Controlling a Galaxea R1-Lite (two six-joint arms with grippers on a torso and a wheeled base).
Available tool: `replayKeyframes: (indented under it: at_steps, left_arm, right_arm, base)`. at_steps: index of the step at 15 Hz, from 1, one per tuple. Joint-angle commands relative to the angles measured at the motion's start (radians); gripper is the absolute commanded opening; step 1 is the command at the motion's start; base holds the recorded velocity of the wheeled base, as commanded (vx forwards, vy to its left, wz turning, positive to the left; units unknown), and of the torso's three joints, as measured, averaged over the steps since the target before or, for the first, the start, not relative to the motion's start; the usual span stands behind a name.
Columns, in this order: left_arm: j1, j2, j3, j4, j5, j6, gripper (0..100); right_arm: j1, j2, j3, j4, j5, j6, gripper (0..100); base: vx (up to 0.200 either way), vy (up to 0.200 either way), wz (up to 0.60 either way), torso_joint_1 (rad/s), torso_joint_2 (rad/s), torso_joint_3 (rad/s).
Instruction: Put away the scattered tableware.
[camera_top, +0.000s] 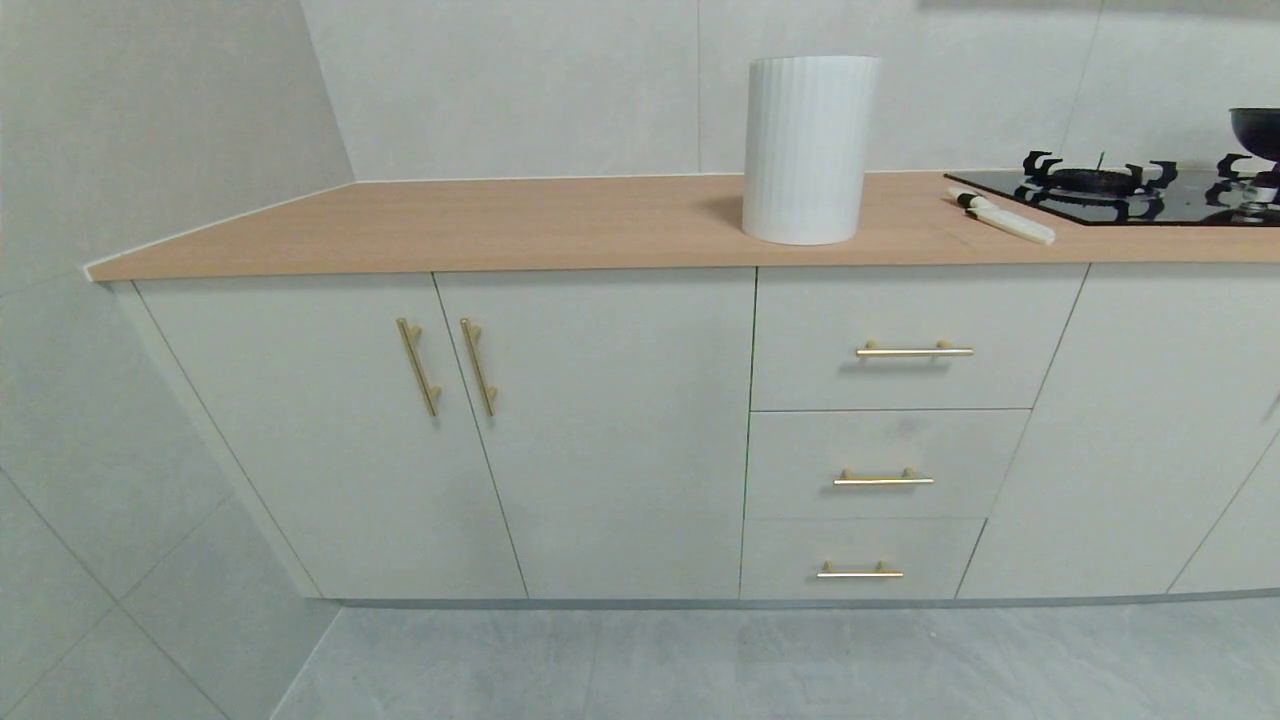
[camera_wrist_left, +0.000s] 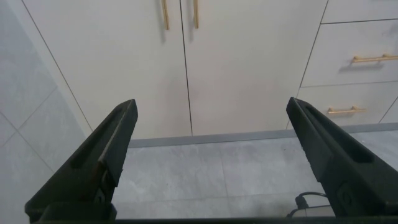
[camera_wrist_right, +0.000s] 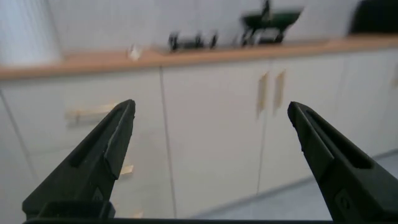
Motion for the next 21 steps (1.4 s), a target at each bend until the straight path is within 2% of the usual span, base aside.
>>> replayKeyframes:
  at_steps: [1, 3, 4, 7, 9, 11, 17, 21]
  left_arm:
    - [0.000, 0.000, 0.000, 0.000, 0.000, 0.000, 100]
    - [0.000, 0.000, 0.000, 0.000, 0.000, 0.000, 100]
    - [0.000, 0.000, 0.000, 0.000, 0.000, 0.000, 100]
    - [0.000, 0.000, 0.000, 0.000, 0.000, 0.000, 100]
    - [0.000, 0.000, 0.000, 0.001, 0.000, 0.000, 100]
    - [0.000, 0.000, 0.000, 0.000, 0.000, 0.000, 100]
    - [0.000, 0.000, 0.000, 0.000, 0.000, 0.000, 100]
    - [0.000, 0.000, 0.000, 0.000, 0.000, 0.000, 100]
  right_arm:
    - [-0.020, -0.092, -0.006, 0.006, 0.007, -0.001, 100]
    - [-0.020, -0.092, 0.043, 0.008, 0.055, 0.039, 100]
    - [-0.020, -0.092, 0.132, 0.002, 0.151, 0.085, 100]
    - [-0.020, -0.092, 0.318, -0.057, 0.209, 0.100, 100]
    - [-0.022, -0.092, 0.333, -0.003, 0.280, 0.111, 100]
    - [-0.020, -0.092, 0.332, 0.105, 0.292, 0.109, 100]
    - [-0.022, -0.090, 0.330, 0.144, 0.371, 0.148, 100]
    - [-0.022, -0.092, 0.332, 0.143, 0.371, 0.148, 100]
  base:
    - [0.000, 0.000, 0.00, 0.000, 0.00, 0.000]
    - [0.000, 0.000, 0.00, 0.000, 0.00, 0.000]
    - [0.000, 0.000, 0.00, 0.000, 0.00, 0.000]
    - [0.000, 0.000, 0.00, 0.000, 0.00, 0.000]
    - [0.000, 0.000, 0.00, 0.000, 0.00, 0.000]
    - [0.000, 0.000, 0.00, 0.000, 0.00, 0.000]
    - [0.000, 0.000, 0.00, 0.000, 0.00, 0.000]
    - [0.000, 0.000, 0.00, 0.000, 0.00, 0.000]
